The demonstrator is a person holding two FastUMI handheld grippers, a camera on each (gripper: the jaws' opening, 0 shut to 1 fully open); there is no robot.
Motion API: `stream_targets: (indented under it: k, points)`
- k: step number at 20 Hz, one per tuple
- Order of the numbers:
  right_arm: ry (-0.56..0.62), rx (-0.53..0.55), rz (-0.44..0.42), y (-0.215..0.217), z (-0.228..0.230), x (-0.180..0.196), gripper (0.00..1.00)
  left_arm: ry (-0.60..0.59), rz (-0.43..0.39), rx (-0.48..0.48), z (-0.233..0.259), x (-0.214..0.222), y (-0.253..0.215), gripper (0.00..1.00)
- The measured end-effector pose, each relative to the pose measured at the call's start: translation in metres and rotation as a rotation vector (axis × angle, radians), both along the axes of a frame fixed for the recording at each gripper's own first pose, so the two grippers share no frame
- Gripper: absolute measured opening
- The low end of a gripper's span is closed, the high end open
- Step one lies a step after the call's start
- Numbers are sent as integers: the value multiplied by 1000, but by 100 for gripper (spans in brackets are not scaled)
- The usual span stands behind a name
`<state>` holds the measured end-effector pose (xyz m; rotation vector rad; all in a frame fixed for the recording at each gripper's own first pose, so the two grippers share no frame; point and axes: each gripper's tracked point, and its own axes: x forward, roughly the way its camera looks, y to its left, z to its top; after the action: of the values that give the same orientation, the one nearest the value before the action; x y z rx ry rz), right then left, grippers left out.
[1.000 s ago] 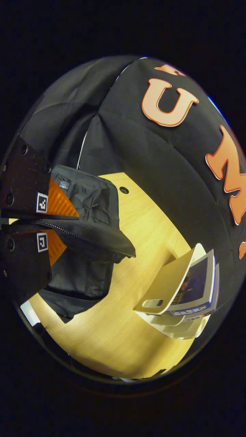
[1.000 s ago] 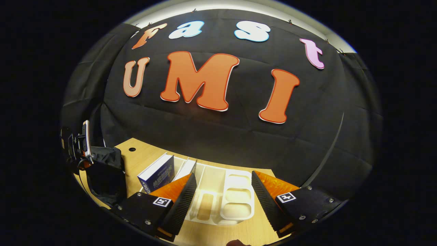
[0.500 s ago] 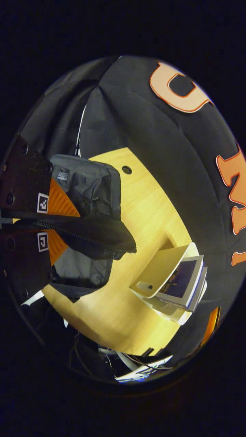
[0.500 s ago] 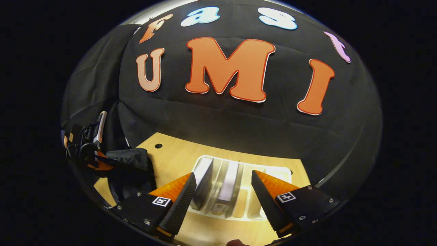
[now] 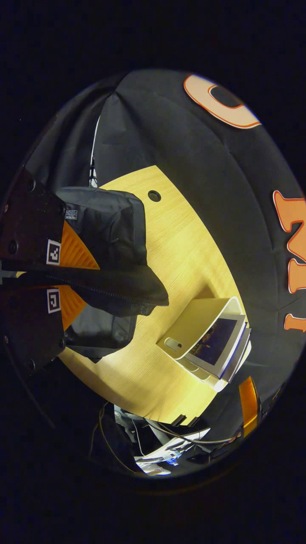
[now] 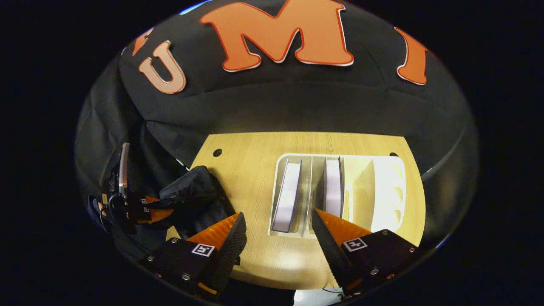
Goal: Open the schoolbag, grab two books from the bookshelf and put them into the schoolbag.
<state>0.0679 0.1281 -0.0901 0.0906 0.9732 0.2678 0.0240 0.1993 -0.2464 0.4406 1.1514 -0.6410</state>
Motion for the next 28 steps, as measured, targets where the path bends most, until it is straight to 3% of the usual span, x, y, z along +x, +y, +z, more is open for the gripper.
stream_targets:
  k: [5,9,12,14,19,21,22,23,24,27,28]
  points:
    - [169,8,-50,9,-24,30,80,22,3,12,6,2,0,6]
    - [251,-64,-56,13,-58,48,66,31,9,21,6,4,-4,6]
    - [319,-104,-72,15,-83,57,63,38,23,27,5,4,-6,6]
    - [349,-123,-81,15,-98,60,60,40,30,32,4,6,-7,6]
    - [377,-125,-112,6,-117,68,40,52,54,40,0,8,-9,7]
    - [367,-120,-97,3,-119,69,38,44,69,65,2,12,-9,6]
    - [367,-111,-84,3,-120,69,29,39,86,84,2,14,-8,6]
    - [365,-97,-81,2,-119,68,37,35,96,95,2,15,-8,6]
    - [370,-86,-78,-1,-120,67,37,38,104,100,4,15,-12,6]
    - [374,-46,-66,-8,-111,63,27,41,121,107,5,7,-20,6]
    - [357,-43,-59,-14,-105,62,35,40,135,116,7,8,-21,6]
